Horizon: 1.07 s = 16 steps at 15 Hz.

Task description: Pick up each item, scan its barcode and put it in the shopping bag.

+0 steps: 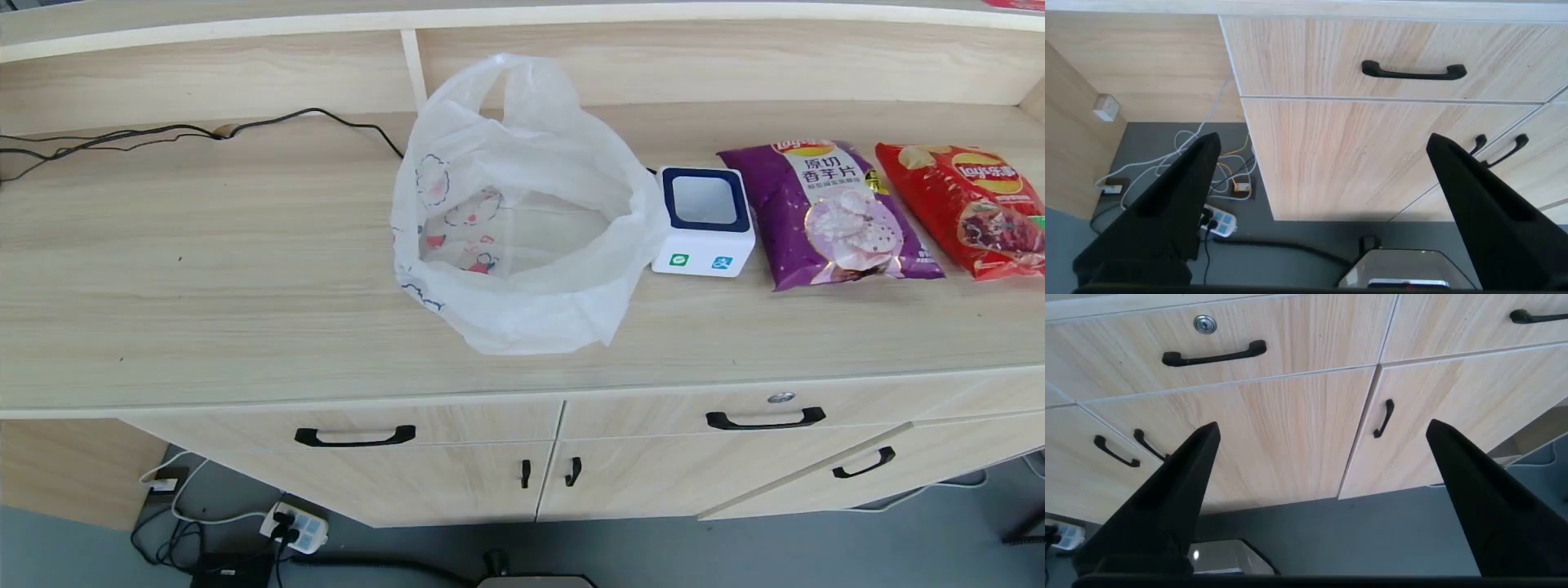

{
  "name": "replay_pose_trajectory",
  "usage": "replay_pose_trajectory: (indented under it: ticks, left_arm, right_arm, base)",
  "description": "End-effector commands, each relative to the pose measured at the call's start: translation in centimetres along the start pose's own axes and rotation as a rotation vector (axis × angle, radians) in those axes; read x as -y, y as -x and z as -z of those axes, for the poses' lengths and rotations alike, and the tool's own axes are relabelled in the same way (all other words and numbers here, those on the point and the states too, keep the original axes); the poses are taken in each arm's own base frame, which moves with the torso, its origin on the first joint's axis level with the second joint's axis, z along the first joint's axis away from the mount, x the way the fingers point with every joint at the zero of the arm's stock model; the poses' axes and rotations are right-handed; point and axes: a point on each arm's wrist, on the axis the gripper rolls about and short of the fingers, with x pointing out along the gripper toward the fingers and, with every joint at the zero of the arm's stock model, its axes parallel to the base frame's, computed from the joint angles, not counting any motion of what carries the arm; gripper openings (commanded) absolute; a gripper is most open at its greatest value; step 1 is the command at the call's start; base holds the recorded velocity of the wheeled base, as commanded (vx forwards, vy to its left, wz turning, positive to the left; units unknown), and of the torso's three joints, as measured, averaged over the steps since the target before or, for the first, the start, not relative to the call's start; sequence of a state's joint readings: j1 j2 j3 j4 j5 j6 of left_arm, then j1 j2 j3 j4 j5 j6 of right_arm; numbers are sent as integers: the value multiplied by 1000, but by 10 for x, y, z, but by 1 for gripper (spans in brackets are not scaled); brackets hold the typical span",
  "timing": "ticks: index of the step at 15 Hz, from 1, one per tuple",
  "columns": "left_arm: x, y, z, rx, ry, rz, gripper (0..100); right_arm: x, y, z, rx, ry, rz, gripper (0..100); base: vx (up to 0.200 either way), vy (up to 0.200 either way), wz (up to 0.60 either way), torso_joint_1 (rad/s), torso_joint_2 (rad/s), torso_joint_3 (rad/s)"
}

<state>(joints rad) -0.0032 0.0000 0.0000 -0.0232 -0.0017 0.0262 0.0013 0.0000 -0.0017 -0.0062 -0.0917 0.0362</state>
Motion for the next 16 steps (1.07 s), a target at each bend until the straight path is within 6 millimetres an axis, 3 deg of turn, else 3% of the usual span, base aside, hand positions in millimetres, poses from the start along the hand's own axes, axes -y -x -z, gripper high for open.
replay_pose_trajectory:
  ticks: [1, 3, 6, 8, 12, 14, 15, 16]
  left_arm:
    - [0, 0, 0, 0, 0, -2, 100]
    - [0, 0, 0, 0, 2, -2, 100]
    - [0, 0, 0, 0, 2, -2, 100]
    - [0, 0, 0, 0, 2, -2, 100]
    - [0, 0, 0, 0, 2, -2, 100]
    - [0, 0, 0, 0, 2, -2, 100]
    - [0, 0, 0, 0, 2, -2, 100]
    - [0, 0, 0, 0, 0, -2, 100]
  right_arm:
    - [0, 0, 0, -2, -2, -1, 100]
    - [0, 0, 0, -3, -2, -1, 100]
    - [0, 0, 0, -2, -2, -1, 100]
    - [0, 0, 0, -2, -7, -1, 100]
    - [0, 0, 0, 0, 5, -3, 100]
    - [-5, 11, -38, 129, 50, -213, 100]
    - [-6, 12, -46, 126, 51, -240, 100]
    - [-7, 10, -73, 103, 53, -266, 100]
  base:
    - [0, 0, 0, 0, 0, 0]
    - [0, 0, 0, 0, 0, 0]
    - [200, 0, 0, 1, -1, 2]
    - [200, -200, 0, -7, -5, 5]
    - [0, 0, 0, 0, 0, 0]
    - [0, 0, 0, 0, 0, 0]
    - [0, 0, 0, 0, 0, 0]
    - [0, 0, 0, 0, 0, 0]
